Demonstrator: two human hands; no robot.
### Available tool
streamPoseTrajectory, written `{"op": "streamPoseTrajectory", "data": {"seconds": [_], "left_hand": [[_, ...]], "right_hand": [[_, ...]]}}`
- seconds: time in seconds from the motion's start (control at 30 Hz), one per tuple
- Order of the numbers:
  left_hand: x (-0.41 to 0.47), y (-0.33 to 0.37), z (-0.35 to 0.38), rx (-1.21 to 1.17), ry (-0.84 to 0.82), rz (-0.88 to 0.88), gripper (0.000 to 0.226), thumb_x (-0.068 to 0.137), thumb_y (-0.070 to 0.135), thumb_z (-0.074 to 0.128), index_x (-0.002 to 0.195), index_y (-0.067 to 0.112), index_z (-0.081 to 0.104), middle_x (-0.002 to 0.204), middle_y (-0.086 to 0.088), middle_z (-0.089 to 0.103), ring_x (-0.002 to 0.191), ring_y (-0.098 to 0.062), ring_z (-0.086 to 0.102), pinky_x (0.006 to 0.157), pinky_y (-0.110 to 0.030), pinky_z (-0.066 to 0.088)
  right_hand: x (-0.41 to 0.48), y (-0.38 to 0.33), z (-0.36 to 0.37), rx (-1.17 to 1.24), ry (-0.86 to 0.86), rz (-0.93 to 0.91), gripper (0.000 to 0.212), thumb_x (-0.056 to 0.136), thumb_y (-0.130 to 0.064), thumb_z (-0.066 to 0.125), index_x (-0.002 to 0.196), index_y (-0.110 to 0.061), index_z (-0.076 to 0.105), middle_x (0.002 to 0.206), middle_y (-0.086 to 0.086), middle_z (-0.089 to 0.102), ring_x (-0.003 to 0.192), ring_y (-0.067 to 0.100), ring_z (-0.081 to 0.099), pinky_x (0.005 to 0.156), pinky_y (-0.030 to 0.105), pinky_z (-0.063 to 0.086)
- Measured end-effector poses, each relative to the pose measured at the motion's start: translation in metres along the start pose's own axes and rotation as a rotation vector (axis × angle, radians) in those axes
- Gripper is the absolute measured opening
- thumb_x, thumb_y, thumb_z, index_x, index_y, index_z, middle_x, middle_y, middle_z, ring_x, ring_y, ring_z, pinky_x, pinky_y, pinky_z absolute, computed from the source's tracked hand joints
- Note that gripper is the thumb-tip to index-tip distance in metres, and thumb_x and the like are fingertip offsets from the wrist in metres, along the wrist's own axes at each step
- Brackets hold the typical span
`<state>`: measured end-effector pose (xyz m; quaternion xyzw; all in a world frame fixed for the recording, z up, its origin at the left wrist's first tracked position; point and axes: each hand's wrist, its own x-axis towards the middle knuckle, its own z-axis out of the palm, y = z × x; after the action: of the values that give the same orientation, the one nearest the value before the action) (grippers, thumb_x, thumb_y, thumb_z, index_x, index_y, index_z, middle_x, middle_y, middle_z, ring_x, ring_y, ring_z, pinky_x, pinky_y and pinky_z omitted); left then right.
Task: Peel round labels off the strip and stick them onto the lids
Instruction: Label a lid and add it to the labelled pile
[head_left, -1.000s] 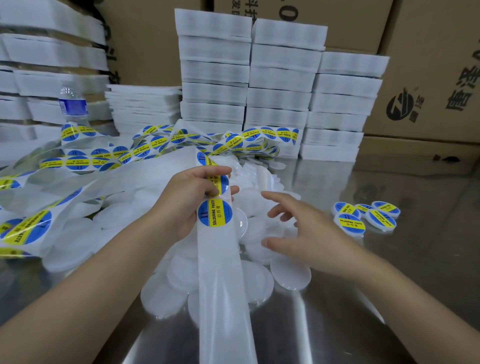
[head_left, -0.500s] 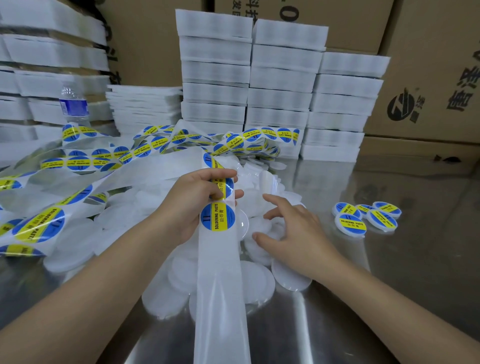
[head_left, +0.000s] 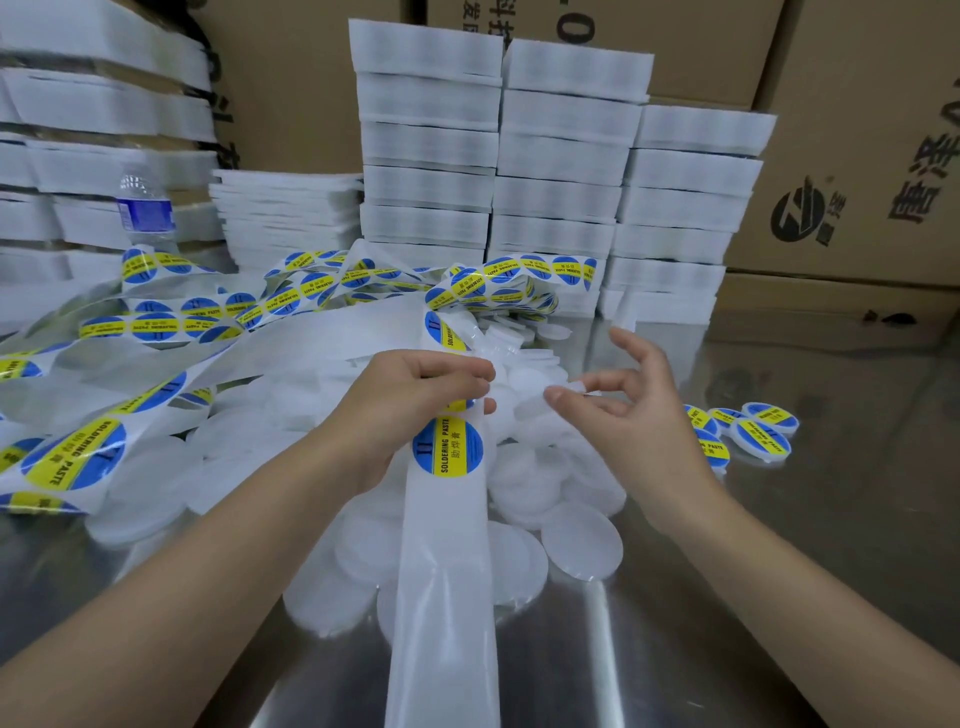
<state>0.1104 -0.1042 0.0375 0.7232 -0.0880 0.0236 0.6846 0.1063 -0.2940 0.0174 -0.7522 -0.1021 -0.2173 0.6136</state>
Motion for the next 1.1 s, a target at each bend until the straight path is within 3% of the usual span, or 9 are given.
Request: {"op": "streamPoseTrajectory", "data": {"seconds": [0.07, 0.17, 0.27, 0.4, 0.5, 0.57, 0.7, 0.9, 1.1], "left_hand": [[-0.001, -0.002, 0.002, 0.071, -0.04, 0.04, 0.017, 0.08, 0.006, 0.069, 0.083, 0.021, 0.077, 0.093, 0.002, 0.076, 0.089, -0.012, 0.071, 0.077, -0.018, 0.055], [-0.001, -0.002, 0.003, 0.098, -0.067, 0.059, 0.018, 0.073, 0.01, 0.077, 0.082, 0.027, 0.078, 0.093, 0.008, 0.075, 0.09, -0.007, 0.07, 0.077, -0.015, 0.054], [-0.002, -0.003, 0.004, 0.112, -0.098, 0.085, 0.022, 0.07, 0.012, 0.081, 0.079, 0.032, 0.078, 0.087, 0.015, 0.074, 0.08, -0.003, 0.069, 0.068, -0.013, 0.053], [-0.004, -0.002, 0.005, 0.132, -0.144, 0.094, 0.02, 0.076, 0.01, 0.076, 0.074, 0.03, 0.078, 0.074, 0.009, 0.073, 0.067, -0.002, 0.067, 0.059, -0.012, 0.05], [-0.003, -0.002, 0.006, 0.14, -0.108, 0.099, 0.019, 0.08, 0.016, 0.073, 0.068, 0.031, 0.077, 0.071, 0.011, 0.073, 0.063, 0.002, 0.065, 0.057, -0.008, 0.046], [-0.001, -0.004, 0.006, 0.143, -0.069, 0.09, 0.021, 0.081, 0.02, 0.071, 0.065, 0.031, 0.076, 0.071, 0.015, 0.073, 0.065, 0.004, 0.065, 0.059, -0.007, 0.047], [0.001, -0.007, 0.005, 0.161, -0.06, 0.07, 0.019, 0.081, 0.024, 0.072, 0.064, 0.032, 0.076, 0.075, 0.014, 0.074, 0.068, 0.002, 0.066, 0.068, -0.01, 0.053], [0.001, -0.006, 0.006, 0.161, -0.056, 0.069, 0.013, 0.078, 0.029, 0.073, 0.066, 0.031, 0.077, 0.075, 0.013, 0.074, 0.068, 0.001, 0.066, 0.068, -0.011, 0.053], [-0.001, -0.002, 0.007, 0.113, -0.082, -0.038, 0.052, 0.061, 0.065, 0.062, 0.074, 0.017, 0.077, 0.08, -0.001, 0.076, 0.076, -0.014, 0.071, 0.082, -0.034, 0.052]], "right_hand": [[0.0, -0.003, 0.002, 0.064, 0.004, 0.05, 0.067, 0.069, -0.032, 0.078, 0.123, -0.036, 0.039, 0.094, 0.0, 0.067, 0.074, 0.0, 0.065, 0.07, 0.016, 0.053], [-0.002, -0.005, 0.003, 0.107, 0.0, 0.095, 0.069, 0.063, -0.042, 0.078, 0.121, -0.034, 0.041, 0.098, 0.006, 0.068, 0.09, 0.018, 0.066, 0.09, 0.043, 0.052], [-0.004, -0.009, 0.005, 0.13, -0.013, 0.11, 0.082, 0.046, -0.058, 0.075, 0.118, -0.035, 0.043, 0.099, 0.006, 0.068, 0.096, 0.023, 0.066, 0.093, 0.049, 0.049], [-0.006, -0.01, 0.004, 0.159, -0.034, 0.114, 0.075, 0.047, -0.056, 0.073, 0.113, -0.037, 0.044, 0.095, 0.006, 0.069, 0.095, 0.024, 0.067, 0.094, 0.048, 0.048], [-0.007, -0.012, 0.004, 0.186, -0.044, 0.119, 0.074, 0.059, -0.046, 0.073, 0.123, -0.026, 0.044, 0.086, 0.006, 0.07, 0.082, 0.015, 0.068, 0.079, 0.036, 0.057], [-0.006, -0.012, 0.004, 0.195, -0.041, 0.121, 0.061, 0.07, -0.036, 0.073, 0.122, -0.025, 0.044, 0.082, 0.009, 0.069, 0.077, 0.01, 0.066, 0.068, 0.031, 0.059], [-0.005, -0.012, 0.002, 0.152, -0.072, 0.089, 0.046, 0.079, -0.022, 0.071, 0.115, -0.031, 0.044, 0.074, -0.001, 0.067, 0.071, 0.006, 0.065, 0.069, 0.031, 0.058], [-0.006, -0.014, -0.004, 0.148, -0.092, 0.055, 0.052, 0.081, 0.001, 0.067, 0.112, -0.035, 0.045, 0.069, -0.006, 0.067, 0.043, 0.012, 0.054, 0.035, 0.021, 0.037], [-0.008, -0.021, -0.003, 0.358, -0.095, 0.043, 0.051, 0.083, 0.012, 0.059, 0.121, -0.019, 0.044, 0.082, 0.013, 0.065, 0.065, 0.023, 0.071, 0.057, 0.024, 0.055]]}}
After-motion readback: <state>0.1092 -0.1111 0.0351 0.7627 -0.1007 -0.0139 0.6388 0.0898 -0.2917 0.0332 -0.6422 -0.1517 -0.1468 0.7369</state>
